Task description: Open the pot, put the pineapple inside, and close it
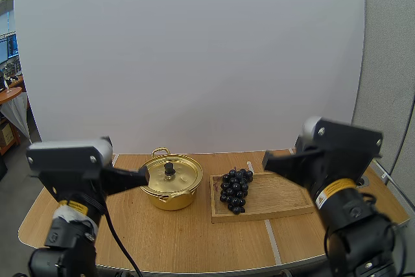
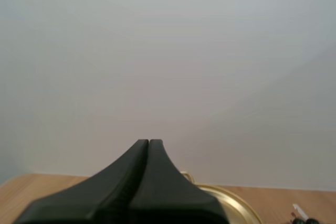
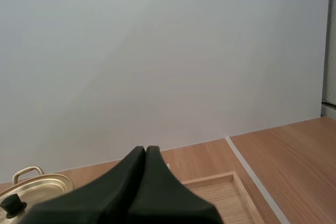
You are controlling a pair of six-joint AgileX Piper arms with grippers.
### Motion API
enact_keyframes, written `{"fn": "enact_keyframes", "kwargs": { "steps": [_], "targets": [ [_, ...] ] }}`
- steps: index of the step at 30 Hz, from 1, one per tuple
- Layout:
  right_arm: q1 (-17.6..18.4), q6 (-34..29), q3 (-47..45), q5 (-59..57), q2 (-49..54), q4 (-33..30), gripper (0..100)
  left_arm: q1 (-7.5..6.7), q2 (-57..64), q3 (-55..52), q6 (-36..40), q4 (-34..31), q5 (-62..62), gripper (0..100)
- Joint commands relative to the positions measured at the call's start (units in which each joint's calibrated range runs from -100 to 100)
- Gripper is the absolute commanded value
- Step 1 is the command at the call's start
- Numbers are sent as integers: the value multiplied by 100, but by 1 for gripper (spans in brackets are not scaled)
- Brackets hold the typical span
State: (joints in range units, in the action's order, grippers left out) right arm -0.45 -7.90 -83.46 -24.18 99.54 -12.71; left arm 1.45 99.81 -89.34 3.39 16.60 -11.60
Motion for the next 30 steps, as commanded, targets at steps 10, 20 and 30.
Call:
{"fn": "enact_keyframes", "kwargs": {
  "steps": [10,20,30],
  "targets": [
    [-27,15,-1654,423,46,62,0,2,19,-1066,58,48,26,0],
    [-27,608,-1654,-51,46,-5,0,2,19,-1066,-95,21,-1214,0],
    [-27,1025,-1654,-391,46,238,0,2,19,-1066,-95,-14,-1674,0]
  ]
}}
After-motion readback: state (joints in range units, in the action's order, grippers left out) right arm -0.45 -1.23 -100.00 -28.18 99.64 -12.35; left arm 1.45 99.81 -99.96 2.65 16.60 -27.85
